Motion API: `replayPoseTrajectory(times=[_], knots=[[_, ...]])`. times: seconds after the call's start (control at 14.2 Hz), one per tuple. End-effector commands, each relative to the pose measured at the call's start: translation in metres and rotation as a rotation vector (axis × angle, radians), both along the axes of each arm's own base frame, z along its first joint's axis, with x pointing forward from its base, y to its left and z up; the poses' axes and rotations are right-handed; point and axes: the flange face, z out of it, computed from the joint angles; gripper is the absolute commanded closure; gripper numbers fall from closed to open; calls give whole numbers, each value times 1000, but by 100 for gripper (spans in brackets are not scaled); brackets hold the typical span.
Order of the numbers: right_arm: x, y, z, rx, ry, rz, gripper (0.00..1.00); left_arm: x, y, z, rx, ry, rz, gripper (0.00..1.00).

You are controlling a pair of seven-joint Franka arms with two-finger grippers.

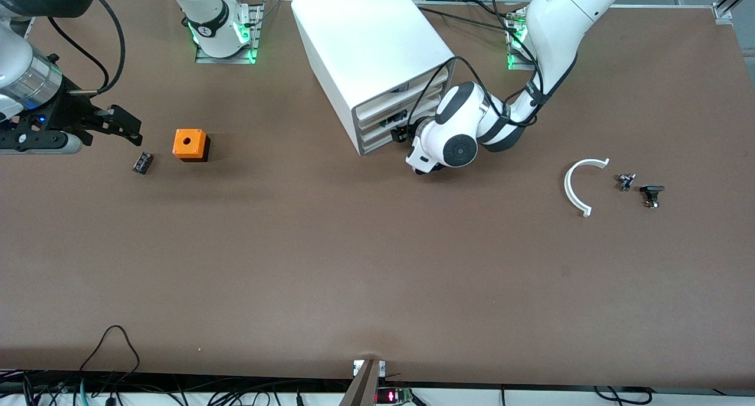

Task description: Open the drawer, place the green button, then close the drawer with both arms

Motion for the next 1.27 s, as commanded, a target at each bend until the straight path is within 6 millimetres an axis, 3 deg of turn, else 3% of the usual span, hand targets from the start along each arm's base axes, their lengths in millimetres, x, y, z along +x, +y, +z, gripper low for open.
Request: replayPoseTrajectory(times=[0.0, 0.14, 0.28, 0.63, 0.92, 1.06, 1.2], knots=[[-6, 3, 10, 13, -16, 18, 0, 47, 35, 41, -36, 33, 36, 0], [-5, 4, 12, 18, -22, 3, 0, 91, 69, 79, -31, 29, 28, 0], [-6, 4, 14, 18, -25, 1, 0, 122, 112, 105, 51, -41, -7, 0], [-5, 1, 21, 20, -37, -2, 0, 172, 199, 188, 181, -314, -285, 0], [-5, 2, 24, 22, -41, -2, 0, 191, 262, 258, 131, -462, -408, 0], [-5, 2, 24, 22, -41, -2, 0, 188, 278, 291, 127, -520, -466, 0], [-5, 2, 24, 21, -43, -2, 0, 179, 315, 318, 120, -548, -491, 0]])
